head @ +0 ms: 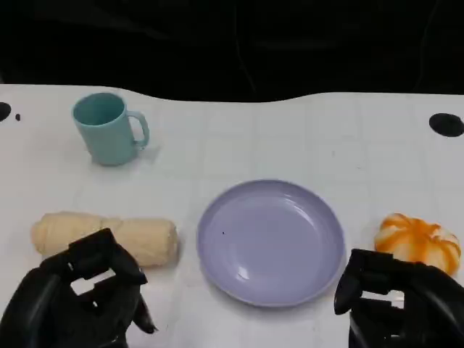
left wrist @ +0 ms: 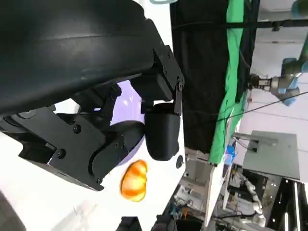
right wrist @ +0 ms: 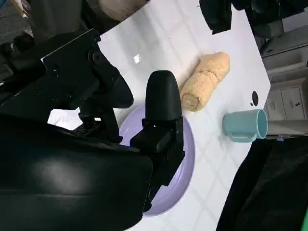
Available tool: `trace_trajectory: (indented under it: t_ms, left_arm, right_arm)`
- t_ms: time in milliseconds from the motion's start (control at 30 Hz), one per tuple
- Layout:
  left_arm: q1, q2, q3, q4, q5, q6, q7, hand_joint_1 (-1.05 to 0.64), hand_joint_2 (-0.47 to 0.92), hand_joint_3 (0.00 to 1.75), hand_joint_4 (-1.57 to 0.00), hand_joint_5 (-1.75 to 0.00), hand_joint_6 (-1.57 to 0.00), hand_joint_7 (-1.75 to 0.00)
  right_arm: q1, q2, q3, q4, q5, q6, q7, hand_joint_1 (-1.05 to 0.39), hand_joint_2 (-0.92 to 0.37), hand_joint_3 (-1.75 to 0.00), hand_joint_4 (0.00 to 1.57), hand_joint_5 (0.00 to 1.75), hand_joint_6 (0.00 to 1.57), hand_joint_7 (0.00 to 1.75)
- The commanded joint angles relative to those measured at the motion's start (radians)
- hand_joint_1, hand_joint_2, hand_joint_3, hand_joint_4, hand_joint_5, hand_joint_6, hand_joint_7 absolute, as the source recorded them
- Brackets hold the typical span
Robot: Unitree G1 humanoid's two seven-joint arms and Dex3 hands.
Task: Grasp the towel on the left side of the plate with the left hand and place it into the plate.
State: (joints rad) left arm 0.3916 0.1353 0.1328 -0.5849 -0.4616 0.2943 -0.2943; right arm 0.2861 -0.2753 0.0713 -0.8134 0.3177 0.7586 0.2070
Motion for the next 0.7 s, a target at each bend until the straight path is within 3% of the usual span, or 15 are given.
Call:
trace_trajectory:
  t_ms: [33, 167, 233, 467, 700]
  left_arm:
    - [-0.006, 0.007, 0.002, -0.004, 0.066, -0.032, 0.038, -0.13, 0.65, 0.83, -0.80, -1.23, -0.86, -0.79]
    - [-0.007, 0.016, -0.007, -0.006, 0.156, -0.079, 0.057, -0.18, 0.80, 0.40, -0.73, -0.86, -0.86, -0.23]
    - [-0.008, 0.021, -0.009, 0.003, 0.204, -0.120, 0.058, -0.21, 0.89, 0.21, -0.68, -0.67, -0.82, -0.08]
    - [-0.022, 0.099, -0.010, -0.015, 0.404, -0.199, 0.055, -0.42, 0.92, 0.11, -0.44, -0.31, -0.51, 0.00]
    - [-0.064, 0.226, -0.004, -0.065, 0.623, -0.168, 0.037, -0.48, 0.92, 0.09, -0.34, -0.21, -0.32, 0.00]
  right_arm:
    - [-0.002, -0.002, -0.006, -0.007, 0.003, -0.005, -0.002, -0.01, -0.52, -1.33, 0.74, 1.75, 0.62, 1.62]
    - [-0.003, -0.001, 0.002, -0.015, -0.001, 0.003, -0.010, -0.01, -0.52, -1.35, 0.74, 1.75, 0.62, 1.63]
    - [-0.004, -0.002, 0.005, -0.018, -0.003, 0.007, -0.014, -0.01, -0.52, -1.35, 0.73, 1.75, 0.62, 1.62]
    - [-0.007, 0.001, 0.013, -0.031, -0.002, 0.026, -0.029, -0.02, -0.52, -1.33, 0.73, 1.75, 0.61, 1.62]
    - [-0.017, 0.005, 0.015, -0.039, 0.002, 0.053, -0.042, -0.03, -0.51, -1.31, 0.73, 1.75, 0.61, 1.62]
